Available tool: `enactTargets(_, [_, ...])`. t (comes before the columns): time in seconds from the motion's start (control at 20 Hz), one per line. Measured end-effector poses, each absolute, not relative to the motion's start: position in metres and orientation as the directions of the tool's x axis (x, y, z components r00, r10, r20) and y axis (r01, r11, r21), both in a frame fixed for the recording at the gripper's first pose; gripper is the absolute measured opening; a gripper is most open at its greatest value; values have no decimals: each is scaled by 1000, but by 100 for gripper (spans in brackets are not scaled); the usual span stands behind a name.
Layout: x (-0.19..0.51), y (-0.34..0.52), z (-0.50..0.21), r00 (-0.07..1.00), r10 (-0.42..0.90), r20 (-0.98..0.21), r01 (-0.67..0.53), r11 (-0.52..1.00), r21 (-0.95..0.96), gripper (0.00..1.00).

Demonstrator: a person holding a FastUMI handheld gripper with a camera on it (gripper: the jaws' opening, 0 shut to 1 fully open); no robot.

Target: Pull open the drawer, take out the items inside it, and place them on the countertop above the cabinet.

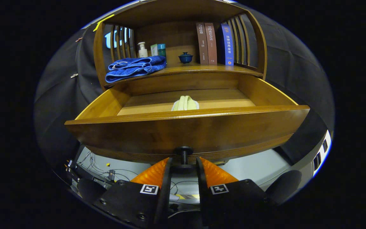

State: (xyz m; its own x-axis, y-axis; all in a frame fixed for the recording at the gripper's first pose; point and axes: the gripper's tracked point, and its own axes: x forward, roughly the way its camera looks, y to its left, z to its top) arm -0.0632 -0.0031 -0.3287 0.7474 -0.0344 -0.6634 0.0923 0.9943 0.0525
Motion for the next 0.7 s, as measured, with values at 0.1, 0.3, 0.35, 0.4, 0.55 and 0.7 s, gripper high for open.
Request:
enactTargets(0.1, [-71,-4,-302,784,-49,-619,107,993,57,62])
enactTargets(0.3, [-73,-4,-261,812,-45,-582,107,992,73,100])
enactTargets(0.35, [-69,-3,-248,818,-35,-574,104,991,88,100])
enactTargets(0.4, [-62,-4,-235,823,-30,-567,102,990,96,100])
enactTargets(0.55, [-19,-9,-206,837,-18,-547,97,989,116,100])
enactTargets(0.7, [27,-8,-199,820,11,-572,81,987,136,100])
